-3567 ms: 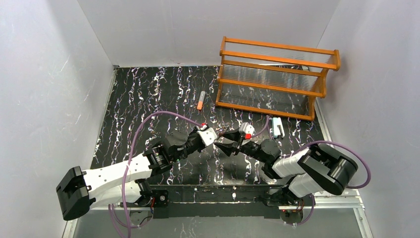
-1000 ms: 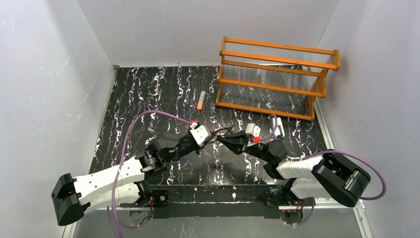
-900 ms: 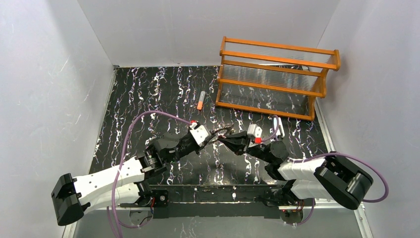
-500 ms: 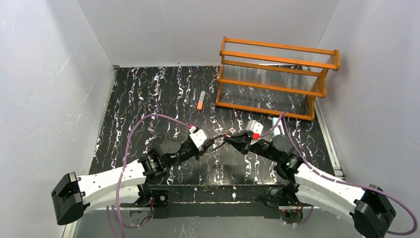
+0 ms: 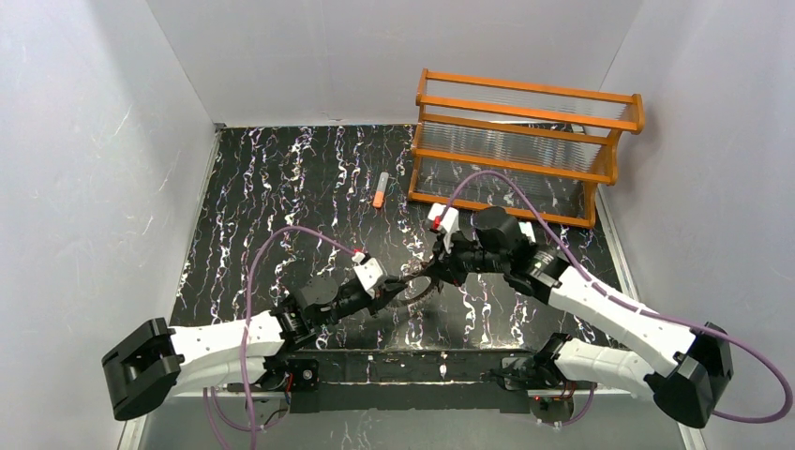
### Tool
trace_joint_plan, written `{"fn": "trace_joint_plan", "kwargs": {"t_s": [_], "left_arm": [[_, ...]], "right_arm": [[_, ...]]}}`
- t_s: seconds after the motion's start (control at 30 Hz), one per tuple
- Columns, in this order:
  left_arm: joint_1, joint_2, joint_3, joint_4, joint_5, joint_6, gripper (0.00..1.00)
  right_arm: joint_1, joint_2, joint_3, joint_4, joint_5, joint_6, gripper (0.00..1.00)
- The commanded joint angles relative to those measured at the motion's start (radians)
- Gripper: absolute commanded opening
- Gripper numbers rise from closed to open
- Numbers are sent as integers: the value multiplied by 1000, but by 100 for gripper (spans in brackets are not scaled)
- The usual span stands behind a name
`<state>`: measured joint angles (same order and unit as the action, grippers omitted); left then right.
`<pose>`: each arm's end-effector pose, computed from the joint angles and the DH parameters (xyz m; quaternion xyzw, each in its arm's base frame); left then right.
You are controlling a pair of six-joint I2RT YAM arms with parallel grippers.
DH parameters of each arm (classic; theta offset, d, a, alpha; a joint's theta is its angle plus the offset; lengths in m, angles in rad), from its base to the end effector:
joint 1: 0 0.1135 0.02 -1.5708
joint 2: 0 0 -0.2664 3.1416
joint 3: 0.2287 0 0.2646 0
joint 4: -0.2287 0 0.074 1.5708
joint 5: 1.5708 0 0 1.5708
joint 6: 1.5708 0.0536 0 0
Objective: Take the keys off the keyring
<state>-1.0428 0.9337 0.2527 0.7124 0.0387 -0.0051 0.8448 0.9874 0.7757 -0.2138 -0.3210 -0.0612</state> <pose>0.1126 -0.1971 0.2160 0.3571 0.5973 -0.3709 0.6149 0.1543 0.1993 0.2888 -0.4410 0.7081 0.3284 0.4431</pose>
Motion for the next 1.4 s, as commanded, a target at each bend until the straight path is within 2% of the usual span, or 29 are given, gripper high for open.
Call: {"fn": "trace_joint_plan", "kwargs": {"t_s": [0.0,0.1,0.23,0.4,0.63,0.93,1.37], "left_arm": [[3,52,-62,102,73,0,0],[3,91,-93,176,68,57,11],[3,137,-105,229,85,131,32],[3,184,-97,259,88,191,44],[3,169,-83,279,90,257,52],[3,135,-33,278,135,309,57],[7,203,38,273,276,484,59]], "right_arm": [[-15,49,183,-184,-3,-17,1],[-15,108,252,-283,-36,-17,1],[-14,160,294,-353,-64,-9,1],[-14,187,326,-399,-78,-8,1],[-14,213,345,-453,-72,-17,1],[-14,225,347,-488,-61,-35,1],[-12,230,350,-515,-87,-70,1]]}}
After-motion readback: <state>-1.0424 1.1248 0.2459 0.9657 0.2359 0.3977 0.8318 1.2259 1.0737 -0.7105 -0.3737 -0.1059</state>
